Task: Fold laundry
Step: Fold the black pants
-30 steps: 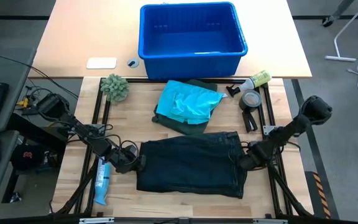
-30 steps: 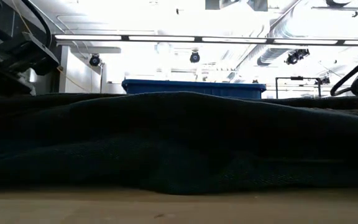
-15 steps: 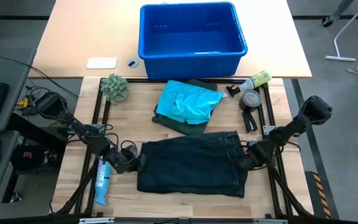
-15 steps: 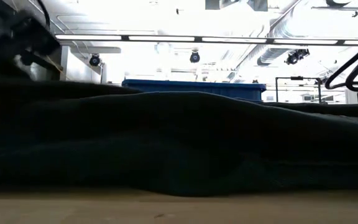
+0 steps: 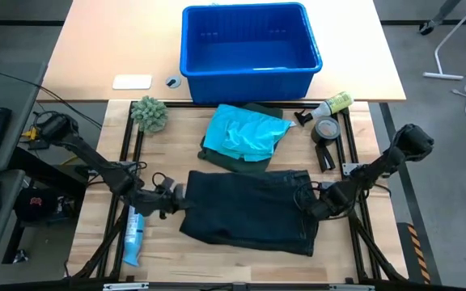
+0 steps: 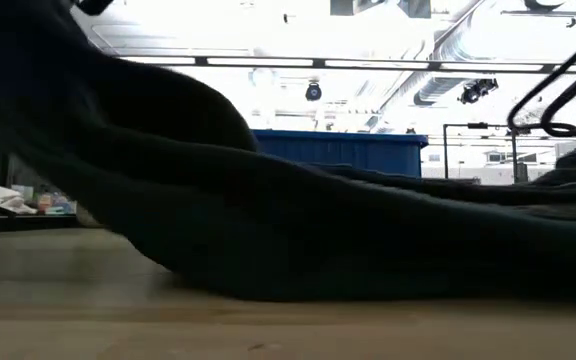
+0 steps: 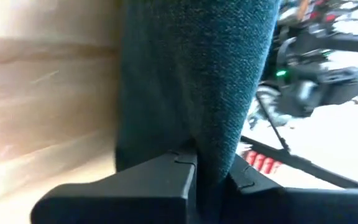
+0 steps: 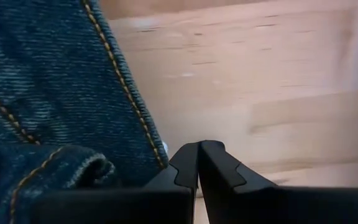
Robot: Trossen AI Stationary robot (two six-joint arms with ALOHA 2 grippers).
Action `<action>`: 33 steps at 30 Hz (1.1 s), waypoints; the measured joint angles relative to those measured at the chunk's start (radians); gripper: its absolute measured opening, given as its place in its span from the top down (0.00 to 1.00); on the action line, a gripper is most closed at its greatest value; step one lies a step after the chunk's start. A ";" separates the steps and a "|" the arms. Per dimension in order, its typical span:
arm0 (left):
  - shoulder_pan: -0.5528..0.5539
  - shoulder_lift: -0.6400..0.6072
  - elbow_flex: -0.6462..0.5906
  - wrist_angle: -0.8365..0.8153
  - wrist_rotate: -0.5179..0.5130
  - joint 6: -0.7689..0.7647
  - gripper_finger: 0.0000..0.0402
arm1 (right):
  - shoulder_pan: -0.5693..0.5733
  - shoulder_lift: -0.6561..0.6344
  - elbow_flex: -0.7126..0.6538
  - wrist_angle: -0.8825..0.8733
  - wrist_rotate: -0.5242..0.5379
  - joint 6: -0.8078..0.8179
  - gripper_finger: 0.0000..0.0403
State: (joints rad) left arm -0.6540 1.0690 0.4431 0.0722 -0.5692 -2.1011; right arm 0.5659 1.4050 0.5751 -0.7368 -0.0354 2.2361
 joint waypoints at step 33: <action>0.105 -0.157 0.145 0.140 -0.242 0.391 1.00 | -0.190 0.008 0.008 0.480 0.158 -0.387 1.00</action>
State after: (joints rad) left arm -0.5493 0.9118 0.5881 0.2121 -0.8111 -1.7102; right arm 0.3756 1.4128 0.5831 -0.2564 0.1227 1.8489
